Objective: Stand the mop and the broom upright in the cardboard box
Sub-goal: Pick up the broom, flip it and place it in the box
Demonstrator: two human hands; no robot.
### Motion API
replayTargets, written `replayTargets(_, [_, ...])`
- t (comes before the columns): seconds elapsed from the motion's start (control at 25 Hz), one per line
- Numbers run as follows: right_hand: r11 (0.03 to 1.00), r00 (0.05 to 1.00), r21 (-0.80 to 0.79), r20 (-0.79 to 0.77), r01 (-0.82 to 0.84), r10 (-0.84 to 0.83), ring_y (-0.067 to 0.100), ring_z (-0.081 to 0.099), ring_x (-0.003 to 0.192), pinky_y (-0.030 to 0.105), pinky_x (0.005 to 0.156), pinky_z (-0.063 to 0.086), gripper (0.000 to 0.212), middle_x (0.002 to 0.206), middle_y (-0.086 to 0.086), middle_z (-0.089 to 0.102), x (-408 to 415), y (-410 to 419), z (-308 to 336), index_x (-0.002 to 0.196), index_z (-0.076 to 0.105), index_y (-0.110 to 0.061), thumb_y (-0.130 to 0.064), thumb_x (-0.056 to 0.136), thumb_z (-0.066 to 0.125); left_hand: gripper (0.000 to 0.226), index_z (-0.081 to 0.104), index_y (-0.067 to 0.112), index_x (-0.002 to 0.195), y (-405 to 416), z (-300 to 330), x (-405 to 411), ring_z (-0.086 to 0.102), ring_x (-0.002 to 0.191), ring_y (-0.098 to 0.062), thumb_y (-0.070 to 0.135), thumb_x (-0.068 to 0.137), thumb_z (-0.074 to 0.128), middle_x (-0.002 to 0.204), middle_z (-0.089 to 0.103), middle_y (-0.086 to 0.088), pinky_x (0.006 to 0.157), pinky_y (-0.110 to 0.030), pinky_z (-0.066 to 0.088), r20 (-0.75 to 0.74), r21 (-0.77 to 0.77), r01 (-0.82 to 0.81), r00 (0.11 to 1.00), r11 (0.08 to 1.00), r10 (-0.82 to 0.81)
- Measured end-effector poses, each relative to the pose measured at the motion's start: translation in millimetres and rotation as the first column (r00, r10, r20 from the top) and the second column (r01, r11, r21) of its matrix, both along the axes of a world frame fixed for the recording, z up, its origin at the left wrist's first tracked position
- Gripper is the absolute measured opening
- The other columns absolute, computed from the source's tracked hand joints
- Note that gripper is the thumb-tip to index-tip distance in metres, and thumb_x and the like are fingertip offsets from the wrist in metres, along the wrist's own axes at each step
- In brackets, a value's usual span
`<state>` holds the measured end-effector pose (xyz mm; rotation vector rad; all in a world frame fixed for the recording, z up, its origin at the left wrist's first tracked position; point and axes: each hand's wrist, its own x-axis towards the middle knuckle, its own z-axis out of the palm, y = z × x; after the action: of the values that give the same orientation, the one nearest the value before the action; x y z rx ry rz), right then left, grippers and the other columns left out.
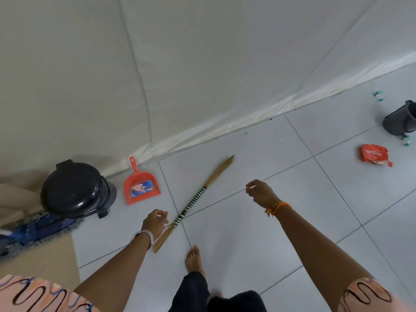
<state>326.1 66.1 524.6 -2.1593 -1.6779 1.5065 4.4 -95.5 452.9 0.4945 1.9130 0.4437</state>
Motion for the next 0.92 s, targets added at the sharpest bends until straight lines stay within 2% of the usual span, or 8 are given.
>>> replayTargets(0.16, [0.985, 0.985, -0.034, 0.036, -0.166, 0.168, 0.028, 0.062, 0.091, 0.039, 0.082, 0.051, 0.020, 0.107, 0.020, 0.071, -11.0, 64.1, -38.1, 0.107, 0.063, -0.007, -0.015, 0.090, 0.057, 0.021, 0.064, 0.005, 0.108, 30.9, -33.9, 2.1, 0.071, 0.103, -0.037, 0.023, 0.102, 0.057, 0.100, 0.075, -0.017, 0.100, -0.048, 0.055, -0.030, -0.039, -0.063, 0.998, 0.997, 0.062])
replayTargets(0.32, [0.931, 0.935, -0.134, 0.063, -0.339, 0.350, 0.032, 0.065, 0.099, 0.037, 0.080, 0.053, 0.020, 0.106, 0.017, 0.070, -26.3, 98.9, -138.0, 0.109, 0.063, -0.010, -0.017, 0.090, 0.058, 0.020, 0.067, 0.006, 0.107, 36.5, -117.8, 14.1, 0.069, 0.107, -0.039, 0.024, 0.098, 0.061, 0.108, 0.075, -0.019, 0.097, -0.046, 0.055, -0.075, -0.140, -0.223, 0.974, 0.965, 0.215])
replayTargets(0.44, [0.870, 0.877, -0.180, 0.068, -0.459, 0.476, 0.032, 0.063, 0.106, 0.037, 0.087, 0.052, 0.022, 0.110, 0.015, 0.070, -44.2, 119.5, -245.2, 0.110, 0.062, -0.010, -0.015, 0.089, 0.060, 0.019, 0.068, 0.010, 0.091, 44.2, -210.9, 26.9, 0.068, 0.085, -0.032, 0.026, 0.098, 0.062, 0.097, 0.073, -0.017, 0.085, -0.044, 0.057, -0.058, -0.198, -0.450, 0.892, 0.871, 0.447])
replayTargets(0.56, [0.743, 0.745, -0.167, 0.061, -0.649, 0.664, 0.027, 0.056, 0.116, 0.036, 0.097, 0.046, 0.038, 0.126, 0.010, 0.059, -70.1, 133.4, -372.6, 0.122, 0.055, -0.013, -0.021, 0.086, 0.067, 0.030, 0.060, 0.011, 0.075, 45.5, -328.1, 41.1, 0.051, 0.061, -0.019, 0.027, 0.100, 0.062, 0.075, 0.060, -0.012, 0.059, -0.032, 0.046, 0.009, -0.265, -0.763, 0.610, 0.590, 0.792])
replayTargets(0.68, [0.490, 0.467, -0.149, 0.162, -0.859, 0.869, 0.025, 0.041, 0.133, 0.046, 0.108, 0.038, 0.059, 0.146, 0.003, 0.042, -88.4, 135.8, -453.2, 0.137, 0.040, -0.020, -0.032, 0.085, 0.067, 0.029, 0.057, 0.011, 0.088, 44.5, -400.4, 51.7, 0.043, 0.061, -0.015, 0.037, 0.096, 0.068, 0.074, 0.047, -0.005, 0.067, -0.031, 0.047, 0.049, -0.373, -0.883, 0.287, 0.284, 0.957])
replayTargets(0.76, [0.333, 0.309, -0.090, 0.211, -0.939, 0.927, 0.026, 0.038, 0.137, 0.048, 0.107, 0.039, 0.067, 0.150, 0.002, 0.037, -101.6, 138.8, -518.1, 0.141, 0.035, -0.020, -0.034, 0.084, 0.067, 0.037, 0.057, 0.010, 0.108, 48.4, -461.3, 51.1, 0.050, 0.073, -0.018, 0.042, 0.093, 0.071, 0.086, 0.049, -0.008, 0.086, -0.034, 0.052, 0.076, -0.409, -0.896, 0.155, 0.173, 0.985])
replayTargets(0.84, [0.212, 0.195, -0.033, 0.274, -0.977, 0.942, 0.029, 0.044, 0.130, 0.046, 0.103, 0.041, 0.066, 0.144, 0.003, 0.043, -114.3, 134.5, -570.2, 0.140, 0.036, -0.018, -0.033, 0.084, 0.068, 0.054, 0.052, 0.009, 0.129, 51.3, -511.1, 50.1, 0.060, 0.106, -0.025, 0.043, 0.092, 0.072, 0.109, 0.053, -0.013, 0.103, -0.040, 0.051, 0.096, -0.431, -0.898, 0.054, 0.090, 0.994])
replayTargets(0.92, [0.088, 0.090, 0.022, 0.331, -0.996, 0.939, 0.028, 0.050, 0.124, 0.045, 0.101, 0.044, 0.063, 0.139, 0.004, 0.048, -124.4, 129.7, -605.5, 0.138, 0.039, -0.017, -0.031, 0.085, 0.068, 0.068, 0.044, 0.008, 0.141, 52.3, -542.5, 48.6, 0.056, 0.129, -0.027, 0.044, 0.091, 0.072, 0.133, 0.054, -0.016, 0.106, -0.040, 0.051, 0.058, -0.452, -0.891, -0.070, -0.036, 0.996])
